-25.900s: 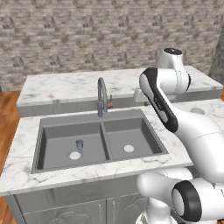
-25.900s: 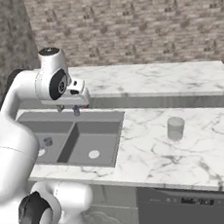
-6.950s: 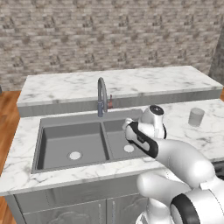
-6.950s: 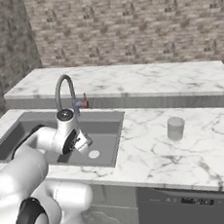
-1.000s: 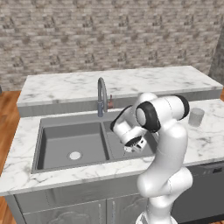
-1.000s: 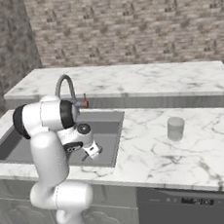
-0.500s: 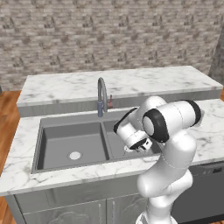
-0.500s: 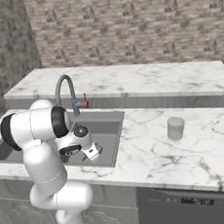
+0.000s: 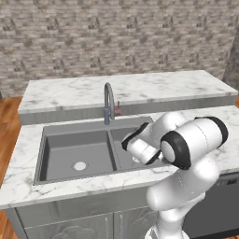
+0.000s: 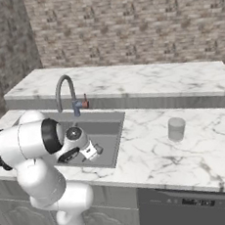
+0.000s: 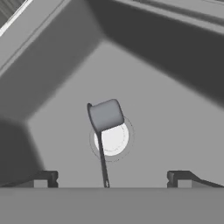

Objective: Move any existing items from the left basin to the right basin for drying. Then move the glass cup from the counter to the left basin of the sink for washing.

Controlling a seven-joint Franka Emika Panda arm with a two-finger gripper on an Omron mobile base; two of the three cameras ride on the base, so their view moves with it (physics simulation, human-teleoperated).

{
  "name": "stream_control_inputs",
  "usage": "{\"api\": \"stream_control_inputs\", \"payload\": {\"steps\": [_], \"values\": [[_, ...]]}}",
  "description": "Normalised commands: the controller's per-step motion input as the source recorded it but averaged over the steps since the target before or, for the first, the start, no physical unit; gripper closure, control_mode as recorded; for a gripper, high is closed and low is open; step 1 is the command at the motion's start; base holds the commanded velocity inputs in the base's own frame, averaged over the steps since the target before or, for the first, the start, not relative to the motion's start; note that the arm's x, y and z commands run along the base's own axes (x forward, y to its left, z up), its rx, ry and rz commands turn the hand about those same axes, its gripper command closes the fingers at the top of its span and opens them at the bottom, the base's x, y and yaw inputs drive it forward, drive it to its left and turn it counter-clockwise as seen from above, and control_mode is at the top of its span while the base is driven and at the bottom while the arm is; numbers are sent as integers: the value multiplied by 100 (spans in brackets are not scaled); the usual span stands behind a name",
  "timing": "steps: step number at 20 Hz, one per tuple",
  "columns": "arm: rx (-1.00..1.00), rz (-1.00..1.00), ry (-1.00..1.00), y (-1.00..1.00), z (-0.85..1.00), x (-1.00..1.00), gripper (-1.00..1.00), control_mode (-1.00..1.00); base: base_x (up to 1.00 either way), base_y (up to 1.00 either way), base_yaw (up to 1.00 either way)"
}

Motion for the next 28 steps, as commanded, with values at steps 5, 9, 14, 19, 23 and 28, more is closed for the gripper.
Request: {"api": "stream_control_inputs", "payload": {"steps": [5,9,14,19,23,28], "values": [[-3,-4,3,-8,44,-12,-100,-100,0,0,0],[-1,-4,5,-11,52,-10,-100,-100,0,0,0],[0,-4,8,-12,68,-1,-100,-100,0,0,0],[0,-4,8,-13,65,-2,-100,-100,0,0,0],[0,-3,7,-15,64,-9,-100,-100,0,0,0],[0,-5,11,-16,62,-11,-100,-100,0,0,0]]}}
